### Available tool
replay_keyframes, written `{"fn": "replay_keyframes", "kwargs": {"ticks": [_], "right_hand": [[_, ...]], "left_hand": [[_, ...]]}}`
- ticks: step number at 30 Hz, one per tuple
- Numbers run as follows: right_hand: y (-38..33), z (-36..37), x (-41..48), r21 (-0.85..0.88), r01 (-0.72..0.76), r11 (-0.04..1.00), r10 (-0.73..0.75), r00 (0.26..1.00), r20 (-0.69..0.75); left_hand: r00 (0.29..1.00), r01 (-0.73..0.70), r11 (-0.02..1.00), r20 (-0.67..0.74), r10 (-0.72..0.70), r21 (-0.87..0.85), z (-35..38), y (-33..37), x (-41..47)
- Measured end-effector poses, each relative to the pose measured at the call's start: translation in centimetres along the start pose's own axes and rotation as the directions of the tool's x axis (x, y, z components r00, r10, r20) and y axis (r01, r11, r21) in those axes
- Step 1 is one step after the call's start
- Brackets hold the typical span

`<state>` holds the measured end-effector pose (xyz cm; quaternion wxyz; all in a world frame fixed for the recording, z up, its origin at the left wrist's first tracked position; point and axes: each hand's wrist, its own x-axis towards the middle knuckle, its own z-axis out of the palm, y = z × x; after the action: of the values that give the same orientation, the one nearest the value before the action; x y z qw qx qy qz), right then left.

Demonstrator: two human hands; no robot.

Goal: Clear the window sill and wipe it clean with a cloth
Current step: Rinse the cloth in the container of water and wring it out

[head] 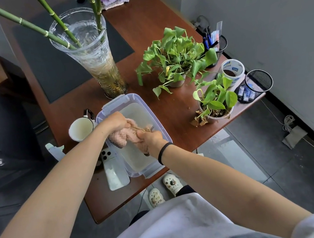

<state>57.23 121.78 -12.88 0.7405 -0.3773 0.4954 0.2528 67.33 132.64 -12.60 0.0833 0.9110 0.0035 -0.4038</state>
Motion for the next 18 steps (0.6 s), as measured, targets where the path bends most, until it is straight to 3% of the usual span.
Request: {"fn": "replay_keyframes", "kwargs": {"ticks": [5, 8, 11, 14, 18], "right_hand": [[0.3, -0.1, 0.7, -0.09, 0.061, 0.994, -0.061, 0.998, 0.004], [0.6, 0.4, 1.3, -0.048, 0.013, 0.999, -0.016, 0.998, -0.062], [0.5, 0.3, 2.0, -0.058, 0.033, 0.998, -0.038, 0.996, -0.078], [0.1, -0.1, 2.4, -0.031, 0.016, 0.999, -0.015, 1.0, 0.023], [0.5, 0.4, 2.4, -0.132, 0.011, 0.991, 0.011, 0.987, 0.16]], "left_hand": [[0.999, -0.046, 0.999, 0.027, 0.046, 0.0, -0.5, -0.1, 0.0], [0.996, -0.076, 0.997, 0.038, 0.076, -0.001, -0.8, -0.2, 0.1], [0.998, -0.028, 0.999, 0.051, 0.026, 0.045, -1.5, 0.2, -0.6], [0.996, 0.065, 0.996, 0.061, -0.068, 0.058, -1.7, 0.8, -1.0], [0.992, 0.108, 0.992, 0.078, -0.103, -0.069, -0.7, 1.1, -0.9]]}}
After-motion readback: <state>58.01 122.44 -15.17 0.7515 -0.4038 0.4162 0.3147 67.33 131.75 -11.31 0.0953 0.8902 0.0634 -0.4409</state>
